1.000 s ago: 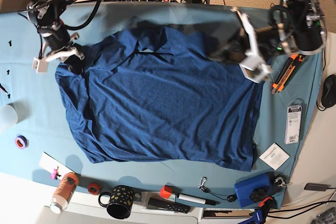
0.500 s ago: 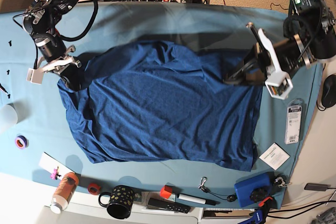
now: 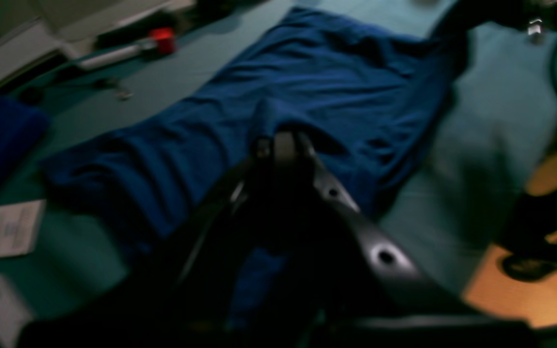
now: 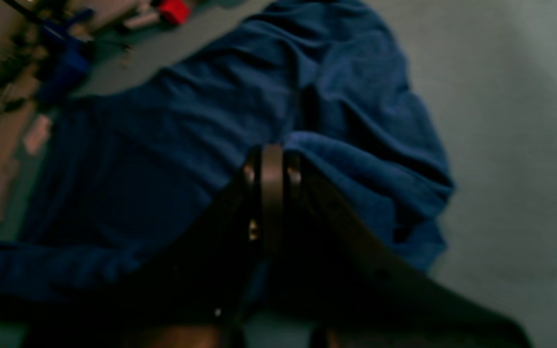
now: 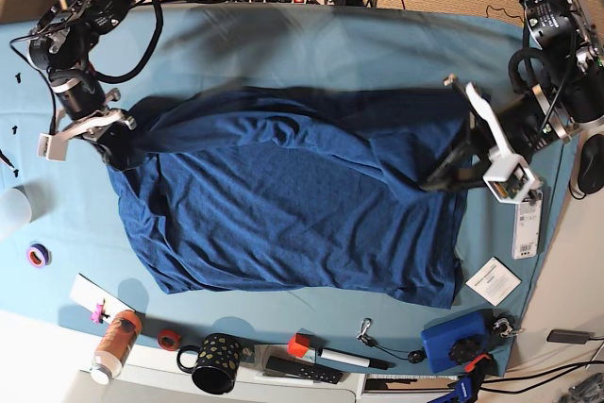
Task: Layout the t-shirt on the table in an organized manner, then fold the t-shirt properly
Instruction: 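Drag the held shirt edge outward with the left gripper, stretching it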
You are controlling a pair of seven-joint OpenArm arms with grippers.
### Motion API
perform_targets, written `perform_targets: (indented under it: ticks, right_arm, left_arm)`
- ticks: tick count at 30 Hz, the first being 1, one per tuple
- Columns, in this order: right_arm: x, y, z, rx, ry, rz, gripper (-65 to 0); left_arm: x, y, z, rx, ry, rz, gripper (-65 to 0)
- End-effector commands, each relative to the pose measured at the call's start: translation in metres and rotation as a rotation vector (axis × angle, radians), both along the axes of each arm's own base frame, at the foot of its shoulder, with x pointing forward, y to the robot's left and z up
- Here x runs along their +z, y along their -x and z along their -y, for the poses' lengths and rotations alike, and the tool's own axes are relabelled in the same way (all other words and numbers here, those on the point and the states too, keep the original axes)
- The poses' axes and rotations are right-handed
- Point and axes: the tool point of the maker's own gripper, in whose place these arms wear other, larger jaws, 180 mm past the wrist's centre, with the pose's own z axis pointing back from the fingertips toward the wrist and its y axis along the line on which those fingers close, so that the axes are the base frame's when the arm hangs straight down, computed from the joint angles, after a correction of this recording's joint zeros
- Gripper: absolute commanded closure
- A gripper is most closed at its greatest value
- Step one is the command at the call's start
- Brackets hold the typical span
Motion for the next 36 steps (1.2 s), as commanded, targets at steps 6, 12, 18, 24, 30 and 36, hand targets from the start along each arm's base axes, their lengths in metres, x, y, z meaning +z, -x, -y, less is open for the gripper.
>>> perform_targets:
  ticks: [6, 12, 18, 24, 30, 36]
  right_arm:
    - [0.019, -0.007, 0.02, -0.044, 0.071, 0.049, 0.0]
    - [0.024, -0.007, 0.031, -0.057, 0.114, 0.049, 0.0]
    - [0.028, -0.007, 0.038, -0.056, 0.142, 0.049, 0.0]
    - [0.027, -0.006, 0.039, -0.057, 0.148, 0.042, 0.0]
    - [0.016, -0.001, 0.045, -0.071, 0.18, -0.028, 0.0]
    - [0.015, -0.001, 0.045, -0.073, 0.179, -0.03, 0.0]
  left_arm:
    - [0.007, -0.008, -0.009, 0.044, -0.039, 0.046, 0.0]
    - [0.004, -0.021, -0.026, 0.165, -0.061, 0.039, 0.0]
    - [-0.001, -0.025, -0.035, 0.209, -0.106, 0.03, 0.0]
    - [-0.016, -0.023, -0.043, 0.238, -0.16, -0.012, 0.0]
    - [-0.045, -0.02, -0.058, 0.276, -0.207, -0.097, 0.0]
    - [-0.073, -0.021, -0.083, 0.298, -0.247, -0.197, 0.0]
